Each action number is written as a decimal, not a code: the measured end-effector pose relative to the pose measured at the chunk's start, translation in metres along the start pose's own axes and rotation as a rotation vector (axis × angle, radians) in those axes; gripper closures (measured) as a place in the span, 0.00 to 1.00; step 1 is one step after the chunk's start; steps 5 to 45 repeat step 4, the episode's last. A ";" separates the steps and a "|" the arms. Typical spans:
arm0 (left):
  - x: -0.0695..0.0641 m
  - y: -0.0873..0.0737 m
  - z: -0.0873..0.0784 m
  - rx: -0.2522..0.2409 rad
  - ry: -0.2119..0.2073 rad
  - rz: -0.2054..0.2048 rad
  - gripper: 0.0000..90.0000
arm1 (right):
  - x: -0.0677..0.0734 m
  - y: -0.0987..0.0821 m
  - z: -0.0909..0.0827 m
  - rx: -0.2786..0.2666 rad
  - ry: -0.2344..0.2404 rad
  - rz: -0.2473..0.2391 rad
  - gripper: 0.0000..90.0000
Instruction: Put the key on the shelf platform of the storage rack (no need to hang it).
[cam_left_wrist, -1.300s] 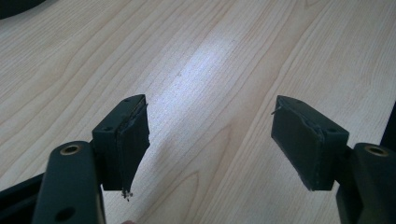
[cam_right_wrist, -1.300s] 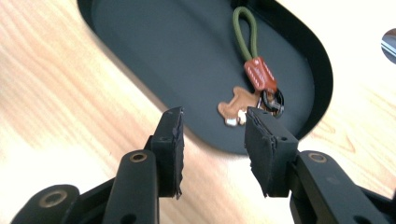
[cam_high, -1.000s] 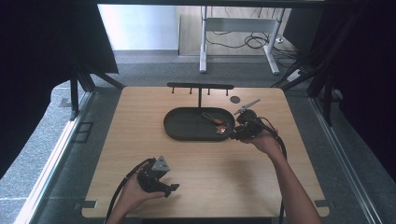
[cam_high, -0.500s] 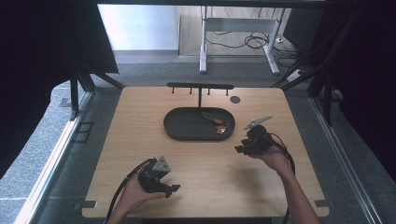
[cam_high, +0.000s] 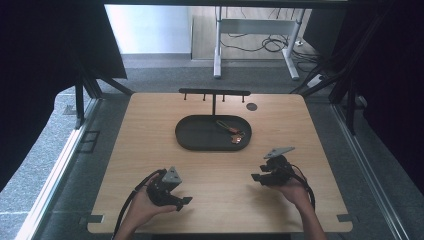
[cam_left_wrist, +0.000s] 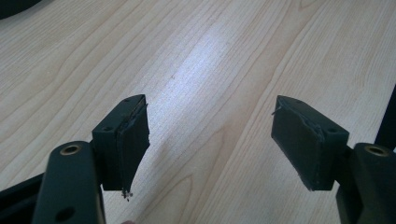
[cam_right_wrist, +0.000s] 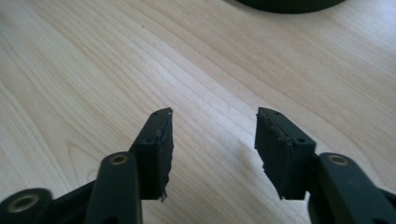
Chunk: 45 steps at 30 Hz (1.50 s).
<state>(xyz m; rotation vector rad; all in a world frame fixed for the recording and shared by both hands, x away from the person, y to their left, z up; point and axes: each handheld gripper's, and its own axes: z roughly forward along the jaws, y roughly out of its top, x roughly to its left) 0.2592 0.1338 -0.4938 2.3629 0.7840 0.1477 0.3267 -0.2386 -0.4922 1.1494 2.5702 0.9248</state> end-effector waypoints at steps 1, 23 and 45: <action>0.000 0.000 0.000 0.000 0.000 0.000 0.31 | 0.000 0.000 0.000 0.000 0.000 0.000 0.50; 0.001 0.000 -0.001 0.000 0.002 0.001 0.31 | 0.001 0.002 -0.003 -0.028 -0.025 0.009 0.47; 0.001 0.000 -0.001 0.000 0.002 0.001 0.31 | 0.001 0.002 -0.003 -0.028 -0.025 0.009 0.47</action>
